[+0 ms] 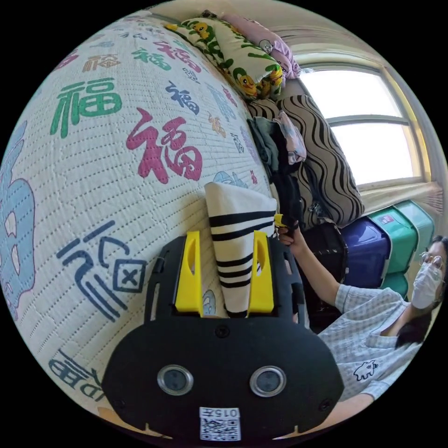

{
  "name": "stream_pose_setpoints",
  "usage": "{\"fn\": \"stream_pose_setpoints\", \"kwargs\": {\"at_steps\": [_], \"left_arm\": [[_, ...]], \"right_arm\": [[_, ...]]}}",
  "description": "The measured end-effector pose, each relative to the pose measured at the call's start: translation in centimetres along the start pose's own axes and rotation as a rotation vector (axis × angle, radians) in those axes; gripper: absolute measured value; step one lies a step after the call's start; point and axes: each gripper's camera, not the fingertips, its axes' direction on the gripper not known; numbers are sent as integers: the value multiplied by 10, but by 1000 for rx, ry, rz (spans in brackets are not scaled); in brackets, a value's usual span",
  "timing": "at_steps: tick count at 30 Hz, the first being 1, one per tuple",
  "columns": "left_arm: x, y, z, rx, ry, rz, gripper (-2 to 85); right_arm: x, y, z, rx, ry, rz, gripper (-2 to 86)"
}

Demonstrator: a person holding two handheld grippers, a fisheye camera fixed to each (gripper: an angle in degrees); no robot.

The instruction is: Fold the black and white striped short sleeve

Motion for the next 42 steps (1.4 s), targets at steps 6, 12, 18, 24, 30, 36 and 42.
{"fn": "stream_pose_setpoints", "kwargs": {"at_steps": [6,12,18,24,30,36,42], "left_arm": [[3,4,-13,60,143,1,74],[59,33,-64,139,204,144,12],[165,165,-220,395,33,463,2],[215,314,-379,755,-212,535,-1],[230,420,-507,960,-438,458,-2],[216,454,-595,1006,-599,309,-2],[87,395,-620,887,-597,-2,0]], "right_arm": [[-15,2,8,-14,-18,19,50],[-120,36,2,25,40,-154,21],[-301,90,40,31,33,-573,13],[-449,110,162,-74,-93,-888,12],[-549,102,308,-193,-322,-1002,10],[-599,76,438,-275,-422,-933,11],[-555,8,564,-301,-299,-630,16]]}}
